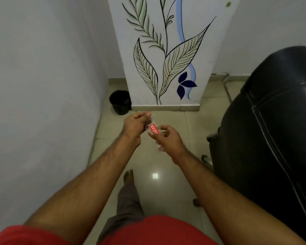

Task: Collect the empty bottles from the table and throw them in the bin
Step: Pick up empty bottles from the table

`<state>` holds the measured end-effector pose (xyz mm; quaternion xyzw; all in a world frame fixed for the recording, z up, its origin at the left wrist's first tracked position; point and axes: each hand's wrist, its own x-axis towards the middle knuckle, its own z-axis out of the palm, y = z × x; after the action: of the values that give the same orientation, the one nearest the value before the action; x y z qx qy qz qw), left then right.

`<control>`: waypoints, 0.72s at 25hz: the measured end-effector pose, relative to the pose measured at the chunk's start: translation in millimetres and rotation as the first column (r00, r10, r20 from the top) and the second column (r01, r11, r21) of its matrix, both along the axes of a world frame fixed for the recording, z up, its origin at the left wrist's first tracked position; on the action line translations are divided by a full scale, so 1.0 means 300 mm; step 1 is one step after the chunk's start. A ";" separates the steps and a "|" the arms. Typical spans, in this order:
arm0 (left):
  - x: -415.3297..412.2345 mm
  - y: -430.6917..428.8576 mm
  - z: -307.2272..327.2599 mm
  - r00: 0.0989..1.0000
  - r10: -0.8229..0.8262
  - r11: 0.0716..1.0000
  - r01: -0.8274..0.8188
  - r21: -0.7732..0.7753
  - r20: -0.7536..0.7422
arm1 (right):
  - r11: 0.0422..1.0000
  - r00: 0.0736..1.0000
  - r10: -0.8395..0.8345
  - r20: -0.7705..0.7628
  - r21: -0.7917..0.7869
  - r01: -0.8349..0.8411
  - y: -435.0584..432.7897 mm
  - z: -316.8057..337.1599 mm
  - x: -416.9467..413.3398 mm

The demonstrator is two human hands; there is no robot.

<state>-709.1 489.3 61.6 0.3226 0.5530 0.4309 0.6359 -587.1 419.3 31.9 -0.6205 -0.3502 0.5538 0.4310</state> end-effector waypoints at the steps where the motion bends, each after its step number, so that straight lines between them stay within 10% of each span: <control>1: 0.023 0.100 0.001 0.999 -0.035 0.999 0.035 -0.009 0.001 | 0.999 0.998 -0.036 0.045 0.039 0.034 0.088 -0.018 0.011; 7: 0.117 0.729 0.052 0.857 -0.504 0.861 0.508 -0.017 0.106 | 0.985 0.840 -0.162 -0.518 -0.129 0.111 0.583 0.028 0.129; 13: 0.446 1.091 0.088 0.726 -0.686 0.727 0.685 0.035 0.043 | 0.897 0.863 -0.435 -0.258 -0.038 0.441 0.900 0.083 0.295; 18: 0.818 1.312 0.066 0.496 -0.827 0.519 0.855 0.018 0.264 | 0.807 0.705 -0.561 -0.433 -0.096 0.583 1.026 0.108 0.591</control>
<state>-463.7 882.9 81.4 0.4594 0.2683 0.0692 0.8439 -409.9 727.2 64.4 -0.5456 -0.0467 0.5096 0.6637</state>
